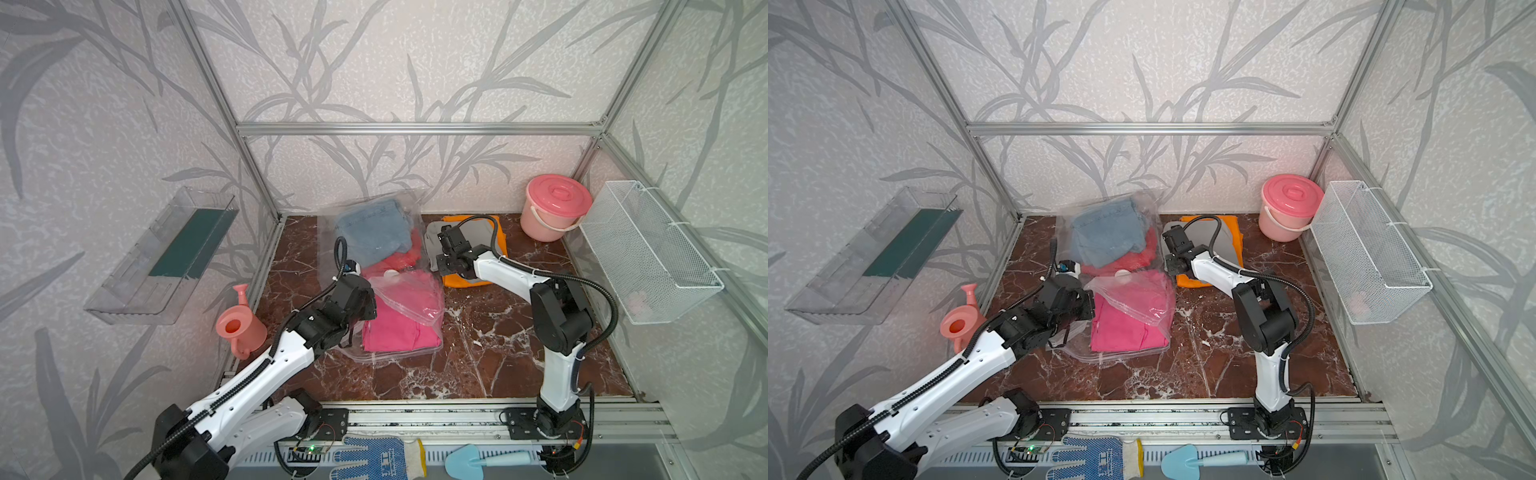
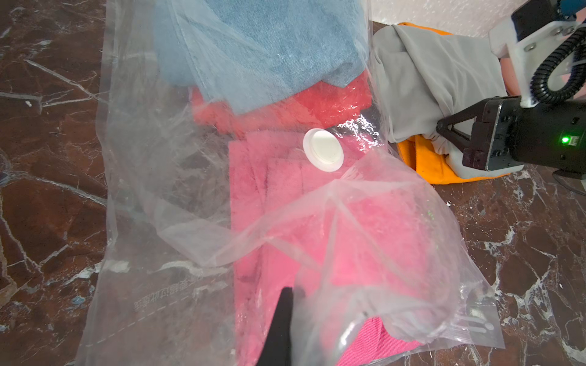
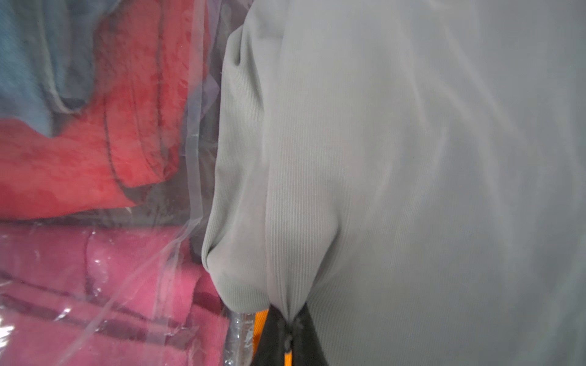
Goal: Take the trousers out of the vacuum bag
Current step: Place the trousers at the center of the board.
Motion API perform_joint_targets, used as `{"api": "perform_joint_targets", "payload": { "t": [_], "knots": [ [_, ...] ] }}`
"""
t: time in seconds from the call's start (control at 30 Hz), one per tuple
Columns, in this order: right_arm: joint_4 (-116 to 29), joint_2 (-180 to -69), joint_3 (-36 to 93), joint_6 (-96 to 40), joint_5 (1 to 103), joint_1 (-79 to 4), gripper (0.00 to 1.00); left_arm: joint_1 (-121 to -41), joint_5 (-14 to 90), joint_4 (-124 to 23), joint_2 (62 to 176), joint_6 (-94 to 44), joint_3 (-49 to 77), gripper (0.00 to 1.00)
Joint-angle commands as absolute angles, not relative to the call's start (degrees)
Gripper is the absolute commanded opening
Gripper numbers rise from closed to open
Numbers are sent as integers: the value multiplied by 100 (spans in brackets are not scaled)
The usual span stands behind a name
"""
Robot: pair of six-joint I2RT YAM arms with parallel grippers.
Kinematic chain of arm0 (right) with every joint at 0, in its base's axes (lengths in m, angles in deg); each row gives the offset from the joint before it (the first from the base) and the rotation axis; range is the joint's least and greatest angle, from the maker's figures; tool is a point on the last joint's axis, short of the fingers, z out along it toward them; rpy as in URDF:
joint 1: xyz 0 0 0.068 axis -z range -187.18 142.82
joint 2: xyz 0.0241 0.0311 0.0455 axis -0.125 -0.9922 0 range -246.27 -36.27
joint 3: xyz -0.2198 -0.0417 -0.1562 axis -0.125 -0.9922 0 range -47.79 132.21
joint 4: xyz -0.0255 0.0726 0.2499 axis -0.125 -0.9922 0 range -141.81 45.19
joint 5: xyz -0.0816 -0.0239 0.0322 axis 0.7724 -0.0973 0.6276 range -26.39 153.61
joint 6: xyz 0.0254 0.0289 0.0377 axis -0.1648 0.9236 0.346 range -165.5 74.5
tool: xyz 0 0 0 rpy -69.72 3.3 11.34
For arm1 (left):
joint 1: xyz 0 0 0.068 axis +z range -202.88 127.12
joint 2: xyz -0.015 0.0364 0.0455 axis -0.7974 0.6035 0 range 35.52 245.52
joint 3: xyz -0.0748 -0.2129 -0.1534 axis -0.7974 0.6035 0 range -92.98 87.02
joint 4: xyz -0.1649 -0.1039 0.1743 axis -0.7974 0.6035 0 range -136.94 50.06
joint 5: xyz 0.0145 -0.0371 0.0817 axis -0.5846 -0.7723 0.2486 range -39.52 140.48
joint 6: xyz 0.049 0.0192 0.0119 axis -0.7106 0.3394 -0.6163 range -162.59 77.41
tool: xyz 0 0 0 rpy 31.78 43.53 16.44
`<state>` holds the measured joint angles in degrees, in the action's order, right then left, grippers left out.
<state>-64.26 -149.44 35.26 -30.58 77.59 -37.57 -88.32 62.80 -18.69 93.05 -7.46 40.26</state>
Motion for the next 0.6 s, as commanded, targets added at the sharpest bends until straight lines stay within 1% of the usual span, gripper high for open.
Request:
{"api": "perform_joint_targets", "payload": {
  "t": [0.0,0.03,0.07,0.2,0.23,0.3,0.33,0.43,0.57],
  "knots": [
    [-6325,-15043,3585,-2780,7486,-3785,7,-8788,6385,-1926,9302,-742,4027,0],
    [-6341,-15031,3554,-2697,7486,-3780,11,-8777,6391,-1918,9287,-752,4025,0],
    [-6325,-14978,3517,-2663,7463,-3769,18,-8779,6402,-1905,9284,-752,4018,0],
    [-5914,-14394,3181,-2643,7284,-3644,52,-8777,6395,-1897,9290,-752,4029,0],
    [-5835,-14209,3114,-2634,7247,-3590,59,-8778,6386,-1905,9306,-752,4027,0],
    [-5766,-13942,3054,-2603,7139,-3431,66,-8769,6381,-1925,9352,-737,4012,0],
    [-5744,-13846,3031,-2579,7018,-3328,68,-8771,6364,-1942,9361,-743,4017,0],
    [-5699,-13794,2999,-2496,6796,-2977,70,-8763,6327,-2007,9418,-743,3992,0],
    [-5617,-14035,2966,-2459,6801,-2577,71,-8760,6314,-2012,9482,-749,3953,0]
  ]
}}
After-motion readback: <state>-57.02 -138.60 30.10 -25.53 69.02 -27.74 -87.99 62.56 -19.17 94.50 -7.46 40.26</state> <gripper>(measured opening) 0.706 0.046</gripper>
